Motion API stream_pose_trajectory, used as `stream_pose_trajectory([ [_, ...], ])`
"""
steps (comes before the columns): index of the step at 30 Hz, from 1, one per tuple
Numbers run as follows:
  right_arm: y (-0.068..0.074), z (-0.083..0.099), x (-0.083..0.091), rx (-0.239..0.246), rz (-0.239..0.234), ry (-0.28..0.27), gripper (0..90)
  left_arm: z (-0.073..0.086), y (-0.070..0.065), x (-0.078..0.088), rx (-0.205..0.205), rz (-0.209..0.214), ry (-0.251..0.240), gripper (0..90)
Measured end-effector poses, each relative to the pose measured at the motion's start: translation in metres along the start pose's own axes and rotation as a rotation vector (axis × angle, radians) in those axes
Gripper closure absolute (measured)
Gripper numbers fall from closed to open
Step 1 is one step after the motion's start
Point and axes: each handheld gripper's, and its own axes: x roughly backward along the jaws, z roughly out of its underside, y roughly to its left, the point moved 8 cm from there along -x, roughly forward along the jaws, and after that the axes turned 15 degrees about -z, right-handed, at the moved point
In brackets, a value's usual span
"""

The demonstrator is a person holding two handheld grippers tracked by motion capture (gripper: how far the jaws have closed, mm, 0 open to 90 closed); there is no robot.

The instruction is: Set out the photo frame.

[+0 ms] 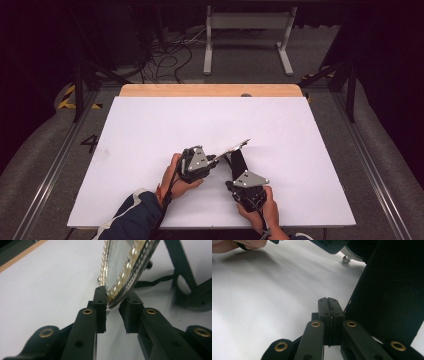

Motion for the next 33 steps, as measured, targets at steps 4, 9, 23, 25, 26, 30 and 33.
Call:
stream_pose_trajectory([
  [4, -0.001, 0.000, 0.002, -0.002, 0.002, 0.001, 90.0, -0.006, 0.001, -0.002, 0.037, -0.011, -0.021, 58.1],
  [9, -0.001, 0.000, 0.001, -0.003, 0.008, -0.001, 90.0, -0.008, -0.004, -0.008, 0.033, -0.013, -0.022, 60.9],
  [23, -0.010, 0.003, 0.004, -0.027, 0.023, -0.005, 90.0, -0.006, -0.006, 0.000, -0.014, -0.030, -0.011, 75.0],
  [25, -0.015, 0.003, 0.006, -0.039, 0.021, -0.011, 90.0, -0.007, -0.006, 0.003, -0.021, -0.035, -0.006, 75.5],
  [26, -0.018, 0.004, 0.007, -0.043, 0.022, -0.011, 90.0, -0.007, -0.007, 0.004, -0.024, -0.038, -0.007, 75.6],
  [30, -0.026, 0.005, 0.010, -0.045, 0.031, -0.012, 90.0, -0.008, -0.007, 0.007, -0.028, -0.046, -0.012, 76.5],
  [33, -0.030, 0.005, 0.011, -0.047, 0.039, -0.012, 90.0, -0.009, -0.007, 0.006, -0.027, -0.047, -0.014, 76.2],
])
